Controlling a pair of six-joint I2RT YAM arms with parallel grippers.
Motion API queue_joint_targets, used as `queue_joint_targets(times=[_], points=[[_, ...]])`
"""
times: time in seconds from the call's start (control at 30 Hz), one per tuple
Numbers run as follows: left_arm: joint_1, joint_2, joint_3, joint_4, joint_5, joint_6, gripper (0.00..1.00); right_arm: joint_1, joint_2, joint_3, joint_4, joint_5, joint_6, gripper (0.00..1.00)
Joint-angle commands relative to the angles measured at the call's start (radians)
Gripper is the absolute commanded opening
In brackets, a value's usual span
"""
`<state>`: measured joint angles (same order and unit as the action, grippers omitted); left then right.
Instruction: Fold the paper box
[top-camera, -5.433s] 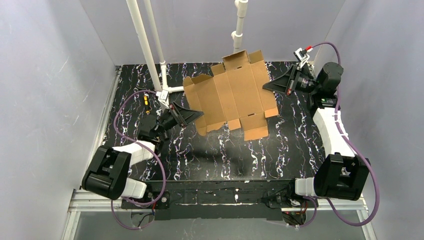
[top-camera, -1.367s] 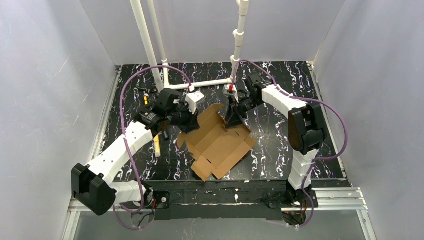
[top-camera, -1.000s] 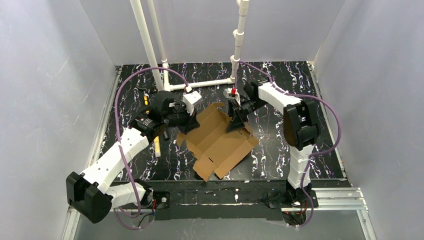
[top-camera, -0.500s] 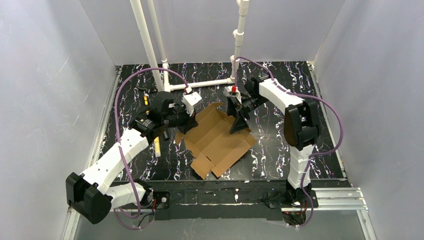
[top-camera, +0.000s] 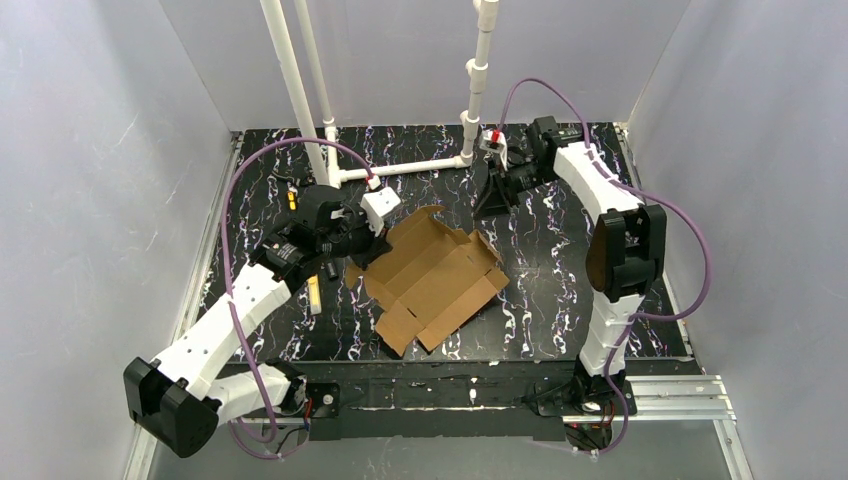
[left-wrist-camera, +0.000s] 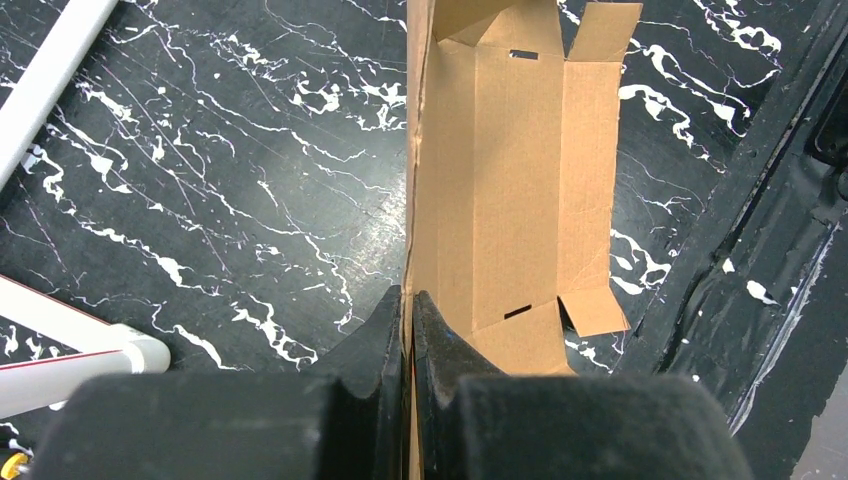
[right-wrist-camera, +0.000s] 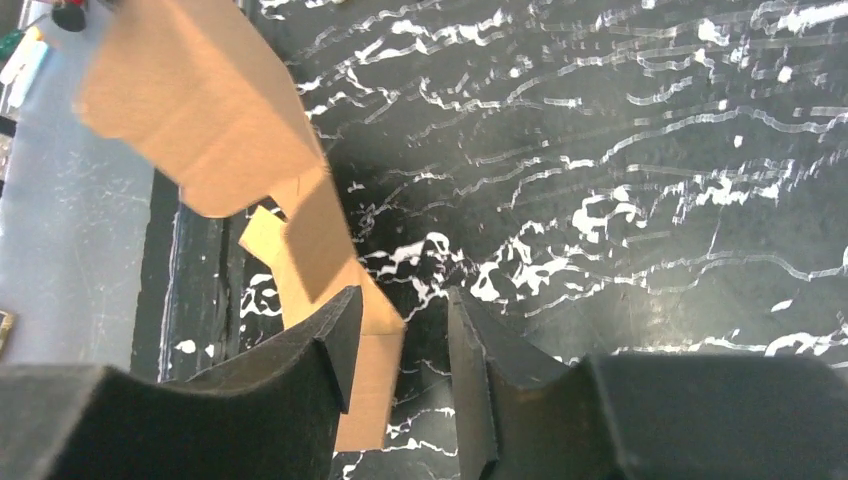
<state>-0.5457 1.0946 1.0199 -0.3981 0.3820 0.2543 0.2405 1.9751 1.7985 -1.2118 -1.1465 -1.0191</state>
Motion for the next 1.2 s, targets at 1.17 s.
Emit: queue_joint_targets(times=[1.17], points=[[-0.003, -0.056, -0.012, 0.071, 0.047, -0.024, 0.00, 0.182, -0.008, -0.107, -0.061, -0.038, -0.168, 0.57]])
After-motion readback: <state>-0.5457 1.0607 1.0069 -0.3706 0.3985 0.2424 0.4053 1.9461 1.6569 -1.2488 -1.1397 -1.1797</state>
